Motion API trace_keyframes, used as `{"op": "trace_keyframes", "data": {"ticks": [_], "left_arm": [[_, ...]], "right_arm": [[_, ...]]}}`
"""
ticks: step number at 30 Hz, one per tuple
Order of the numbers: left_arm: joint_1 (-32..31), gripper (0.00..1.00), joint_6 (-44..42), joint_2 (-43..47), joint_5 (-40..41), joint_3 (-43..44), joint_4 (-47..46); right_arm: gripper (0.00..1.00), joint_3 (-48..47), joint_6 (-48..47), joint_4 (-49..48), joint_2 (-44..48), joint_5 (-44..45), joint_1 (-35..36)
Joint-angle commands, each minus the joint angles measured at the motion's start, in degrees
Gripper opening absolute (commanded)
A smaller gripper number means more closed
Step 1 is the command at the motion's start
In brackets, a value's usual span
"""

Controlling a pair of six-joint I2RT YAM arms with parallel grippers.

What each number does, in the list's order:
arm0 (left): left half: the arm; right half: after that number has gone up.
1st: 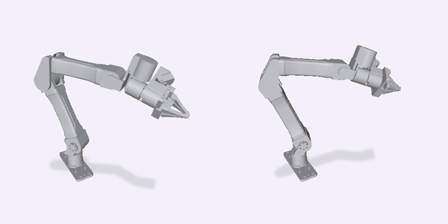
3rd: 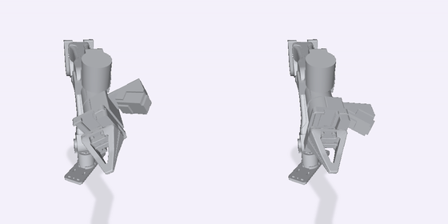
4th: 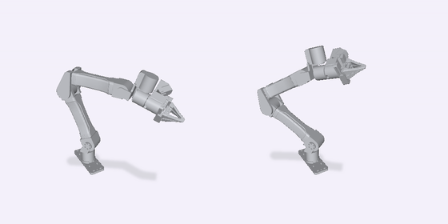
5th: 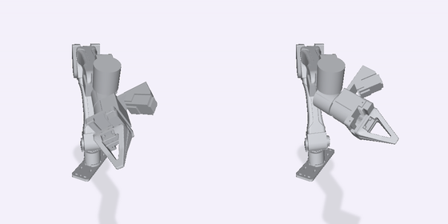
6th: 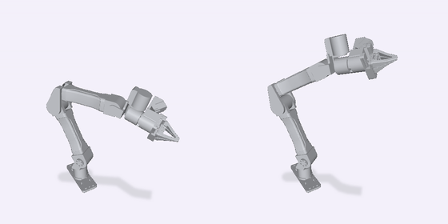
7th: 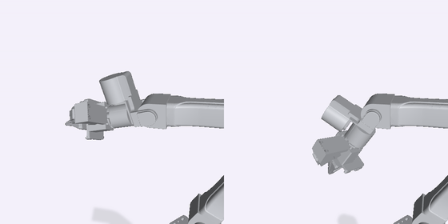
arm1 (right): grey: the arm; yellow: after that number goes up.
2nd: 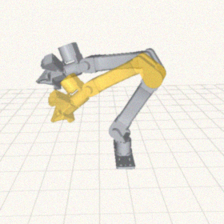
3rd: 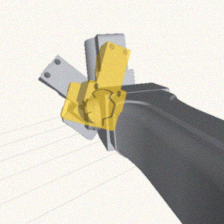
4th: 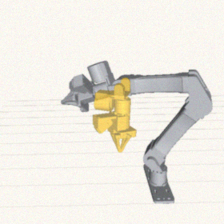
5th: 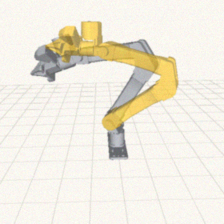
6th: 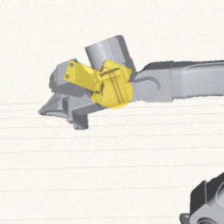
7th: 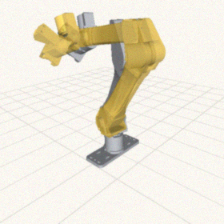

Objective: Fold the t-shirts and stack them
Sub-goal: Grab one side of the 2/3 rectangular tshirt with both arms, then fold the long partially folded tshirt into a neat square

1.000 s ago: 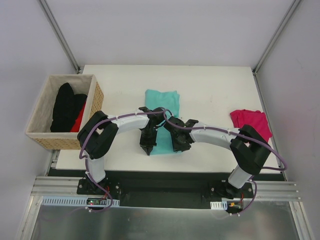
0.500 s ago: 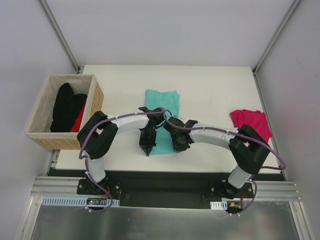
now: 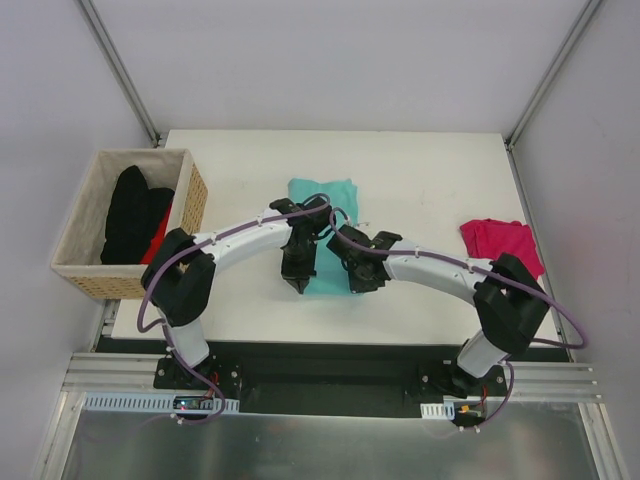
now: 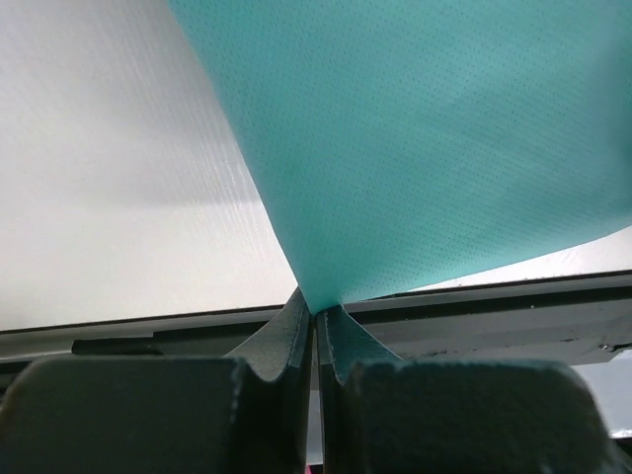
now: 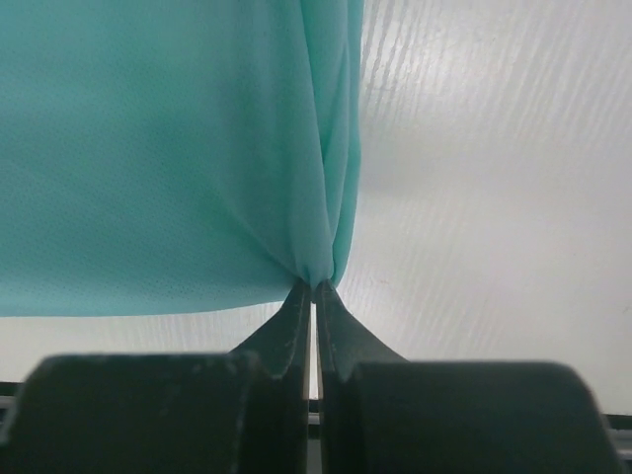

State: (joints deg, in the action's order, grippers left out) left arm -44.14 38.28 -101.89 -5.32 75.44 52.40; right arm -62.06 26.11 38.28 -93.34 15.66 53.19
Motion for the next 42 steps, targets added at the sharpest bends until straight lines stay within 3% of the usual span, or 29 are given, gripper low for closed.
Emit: {"op": "trace_keyframes", "data": {"ticks": [1,22,42], "left_arm": [[0.55,0.00,0.48,3.01,2.60,2.69,4.81],[0.63,0.00,2.59,11.18,4.79,3.93,9.12],[-0.86,0.00,4.26,13.47,2.33,-0.47,9.39]], "right_arm": [[0.01,-3.41,-0.27,5.13,4.48,4.55,0.42],[0.01,-9.65,-0.36,12.25,8.70,8.69,3.06],[0.01,-7.11,6.41,16.47,11.43,7.10,6.66]]}}
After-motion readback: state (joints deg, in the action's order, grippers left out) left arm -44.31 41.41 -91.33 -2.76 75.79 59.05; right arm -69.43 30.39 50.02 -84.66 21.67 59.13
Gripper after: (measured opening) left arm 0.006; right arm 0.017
